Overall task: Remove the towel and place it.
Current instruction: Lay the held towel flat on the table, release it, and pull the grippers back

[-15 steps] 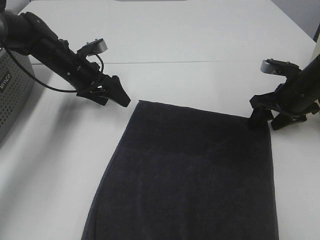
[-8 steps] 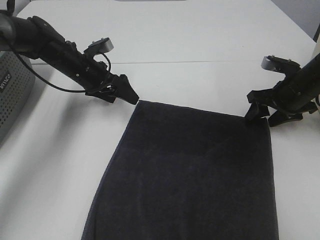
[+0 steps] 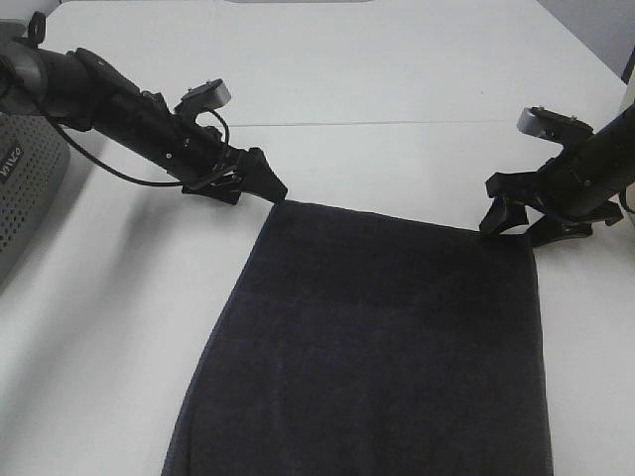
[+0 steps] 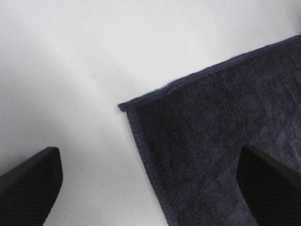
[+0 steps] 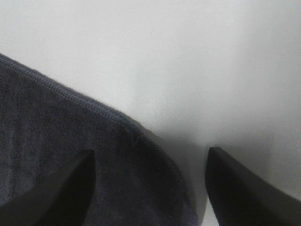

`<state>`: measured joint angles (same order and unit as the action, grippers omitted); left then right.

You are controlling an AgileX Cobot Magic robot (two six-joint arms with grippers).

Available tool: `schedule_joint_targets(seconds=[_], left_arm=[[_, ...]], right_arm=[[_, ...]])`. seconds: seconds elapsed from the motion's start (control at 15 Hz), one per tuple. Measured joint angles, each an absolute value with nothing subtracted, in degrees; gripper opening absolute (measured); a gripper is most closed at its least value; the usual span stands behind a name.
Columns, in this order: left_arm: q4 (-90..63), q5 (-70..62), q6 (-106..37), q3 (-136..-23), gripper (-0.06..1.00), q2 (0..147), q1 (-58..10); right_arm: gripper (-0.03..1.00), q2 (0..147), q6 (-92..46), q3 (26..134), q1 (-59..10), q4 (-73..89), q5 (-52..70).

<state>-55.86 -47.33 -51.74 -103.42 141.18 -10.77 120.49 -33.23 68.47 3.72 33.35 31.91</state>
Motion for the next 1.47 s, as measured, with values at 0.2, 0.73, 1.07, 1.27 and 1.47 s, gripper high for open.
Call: schedule_joint_targets(seconds=[0.2, 0.73, 1.07, 1.27, 1.47], left_arm=[[-56.21, -46.64, -51.8, -103.42, 0.95, 141.29, -11.8], [-46.52, -44.52, -45.84, -104.11, 0.83, 141.06, -14.95], [-43.14, -43.6, -41.54, -104.11, 0.58, 141.0, -14.9], [-42.91, -43.03, -41.2, -104.11, 0.57, 141.0, -14.9], [-42.4, -43.03, -41.2, -105.37, 0.57, 141.23, -14.9]], right_arm=[[0.66, 120.61, -33.23, 68.58, 3.44, 33.98, 31.8], [0.62, 120.72, -33.69, 68.7, -2.23, 33.17, 29.56], [0.55, 120.72, -33.69, 68.7, -2.23, 30.19, 29.28], [0.65, 120.72, -33.69, 68.7, -2.41, 30.19, 29.91], [0.72, 120.66, -33.69, 68.7, -2.41, 30.19, 30.14]])
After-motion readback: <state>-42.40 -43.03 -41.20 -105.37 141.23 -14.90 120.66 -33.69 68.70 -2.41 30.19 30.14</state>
